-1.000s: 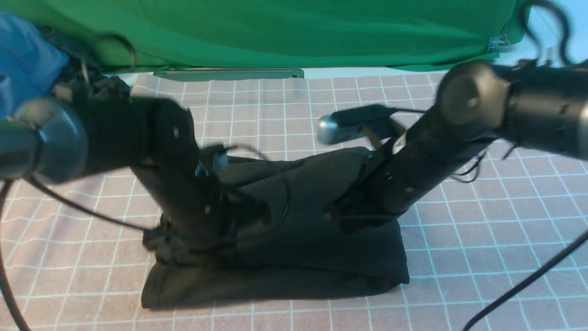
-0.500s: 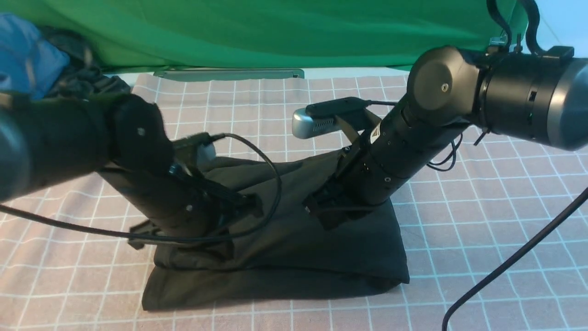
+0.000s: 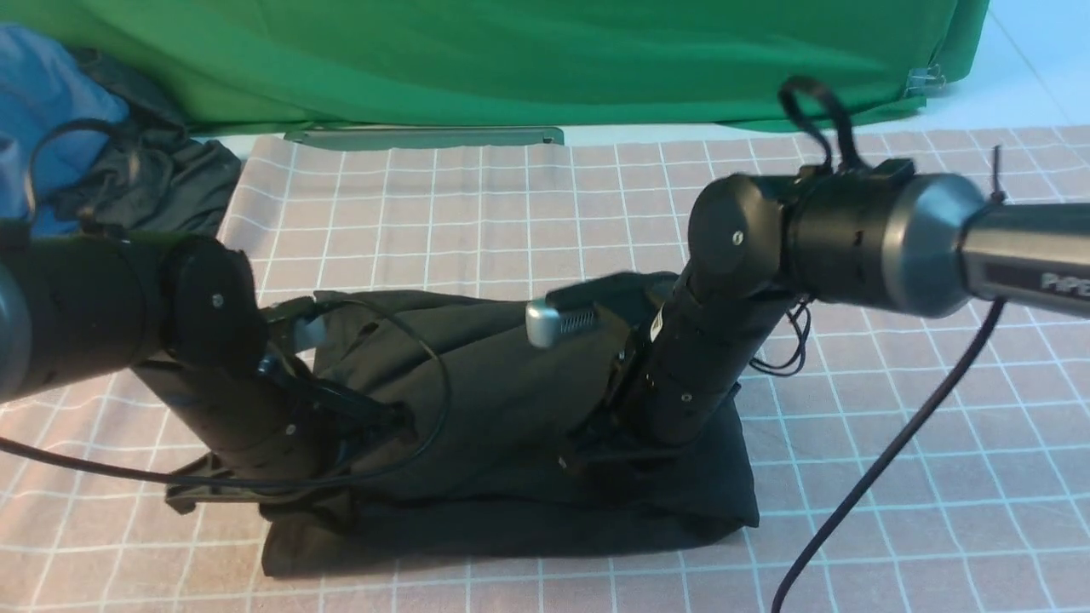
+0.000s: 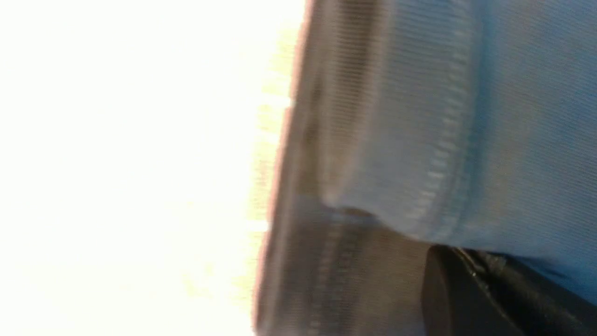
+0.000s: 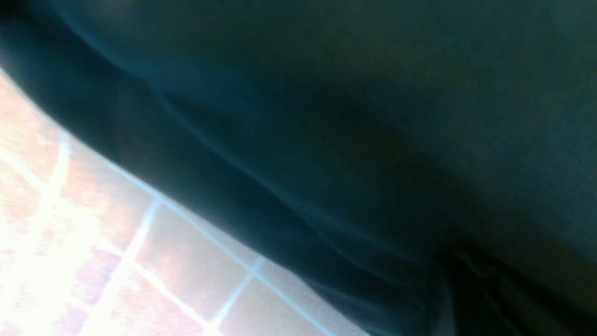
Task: Fold a long-sleeved shirt over a pink coffee tablecloth.
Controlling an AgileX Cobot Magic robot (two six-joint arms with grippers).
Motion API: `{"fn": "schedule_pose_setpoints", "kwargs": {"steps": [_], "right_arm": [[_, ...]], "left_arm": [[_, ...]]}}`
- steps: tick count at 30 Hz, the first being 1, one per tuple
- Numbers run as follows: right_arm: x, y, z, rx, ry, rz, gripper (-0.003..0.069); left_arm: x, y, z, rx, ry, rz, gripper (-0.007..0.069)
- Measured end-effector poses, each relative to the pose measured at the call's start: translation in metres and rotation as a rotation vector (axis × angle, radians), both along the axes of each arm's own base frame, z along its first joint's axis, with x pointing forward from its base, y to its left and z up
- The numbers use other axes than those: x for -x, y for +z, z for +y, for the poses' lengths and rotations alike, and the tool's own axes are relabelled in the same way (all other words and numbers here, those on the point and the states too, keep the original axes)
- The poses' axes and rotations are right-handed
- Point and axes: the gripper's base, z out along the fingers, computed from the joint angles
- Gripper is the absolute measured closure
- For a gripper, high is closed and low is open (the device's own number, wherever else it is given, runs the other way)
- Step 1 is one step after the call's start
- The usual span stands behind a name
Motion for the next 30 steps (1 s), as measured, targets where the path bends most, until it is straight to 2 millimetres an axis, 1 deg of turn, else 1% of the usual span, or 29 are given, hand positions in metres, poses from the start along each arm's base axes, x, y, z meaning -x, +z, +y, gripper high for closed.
{"fn": "schedule_pose_setpoints", "kwargs": {"steps": [3,6,10,12,14,15,17,18,19,21,22,23,24,26,30], "right_arm": [[0.001,0.000,-0.001,0.017,0.014,0.007,0.0622],[0.002,0.003,-0.003,0.026,0.025,0.007,0.0622],[0.005,0.019,-0.005,0.011,0.031,-0.020,0.0622],[0.006,0.025,-0.006,0.001,0.031,-0.036,0.0622],[0.006,0.030,-0.006,-0.006,0.030,-0.047,0.0622],[0.006,0.030,-0.006,-0.006,0.030,-0.047,0.0622],[0.007,0.031,-0.006,-0.008,0.030,-0.051,0.0622],[0.007,0.031,-0.006,-0.008,0.030,-0.051,0.0622],[0.007,0.031,-0.006,-0.008,0.030,-0.051,0.0622],[0.007,0.031,-0.006,-0.008,0.030,-0.051,0.0622],[0.007,0.031,-0.006,-0.008,0.030,-0.050,0.0622],[0.007,0.031,-0.006,-0.008,0.030,-0.050,0.0622],[0.007,0.031,-0.006,-0.007,0.031,-0.049,0.0622],[0.007,0.031,-0.006,-0.007,0.031,-0.048,0.0622],[0.007,0.031,-0.006,-0.007,0.030,-0.047,0.0622]], "left_arm": [[0.001,0.000,0.006,-0.011,0.010,0.021,0.0612],[0.002,0.006,0.008,-0.006,0.015,0.001,0.0612],[0.005,0.033,0.006,0.065,0.023,-0.136,0.0612],[0.002,0.047,0.005,0.088,0.024,-0.204,0.0612],[-0.006,0.063,0.004,0.101,0.020,-0.248,0.0612],[-0.008,0.065,0.004,0.101,0.020,-0.250,0.0612],[-0.027,0.086,0.005,0.112,0.026,-0.273,0.0612],[-0.028,0.088,0.005,0.113,0.025,-0.278,0.0612],[-0.040,0.096,0.007,0.112,0.025,-0.289,0.0612],[-0.060,0.102,0.011,0.109,0.025,-0.300,0.0612],[-0.070,0.101,0.013,0.103,0.022,-0.298,0.0611],[-0.072,0.101,0.013,0.103,0.019,-0.300,0.0610],[-0.085,0.101,0.013,0.092,-0.003,-0.307,0.0609],[-0.096,0.093,0.012,0.082,-0.023,-0.295,0.0599],[-0.114,0.071,0.009,0.064,-0.066,-0.258,0.0505]]}}
